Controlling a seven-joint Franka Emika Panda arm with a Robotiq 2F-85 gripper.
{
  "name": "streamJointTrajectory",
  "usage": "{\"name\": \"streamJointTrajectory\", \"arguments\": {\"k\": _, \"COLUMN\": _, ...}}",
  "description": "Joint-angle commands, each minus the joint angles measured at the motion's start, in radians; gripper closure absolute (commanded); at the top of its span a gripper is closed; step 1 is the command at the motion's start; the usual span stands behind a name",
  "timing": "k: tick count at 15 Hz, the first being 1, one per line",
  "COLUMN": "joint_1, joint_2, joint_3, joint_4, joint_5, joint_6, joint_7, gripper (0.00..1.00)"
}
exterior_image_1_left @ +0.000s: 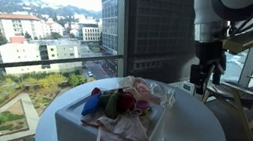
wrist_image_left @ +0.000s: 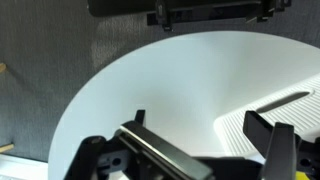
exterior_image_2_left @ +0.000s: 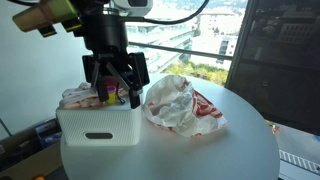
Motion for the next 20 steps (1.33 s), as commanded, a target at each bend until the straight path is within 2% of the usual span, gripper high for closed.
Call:
{"name": "streamJointTrajectory", "arguments": {"k": 1, "joint_1": 0.033, "joint_2": 0.170, "joint_3": 0.033, "joint_4": 0.123, "joint_5": 0.000, "joint_6": 0.123, "joint_7": 0.014, "gripper": 0.00}}
{"name": "streamJointTrajectory", "arguments": {"k": 3, "joint_1": 0.045, "joint_2": 0.248, "joint_3": 0.048, "joint_4": 0.165, "joint_5": -0.004, "joint_6": 0.185, "joint_7": 0.020, "gripper": 0.00}}
{"name": "streamJointTrajectory", "arguments": {"k": 7, "joint_1": 0.091, "joint_2": 0.373, "joint_3": 0.065, "joint_4": 0.235, "joint_5": 0.042, "joint_6": 0.238, "joint_7": 0.005, "gripper": 0.00}}
{"name": "streamJointTrajectory", "arguments": {"k": 15, "joint_1": 0.162, "joint_2": 0.535, "joint_3": 0.086, "joint_4": 0.348, "joint_5": 0.137, "joint_6": 0.217, "joint_7": -0.024, "gripper": 0.00}}
{"name": "streamJointTrajectory", "arguments": {"k": 20, "joint_1": 0.176, "joint_2": 0.599, "joint_3": 0.078, "joint_4": 0.374, "joint_5": 0.059, "joint_6": 0.248, "joint_7": -0.008, "gripper": 0.00}}
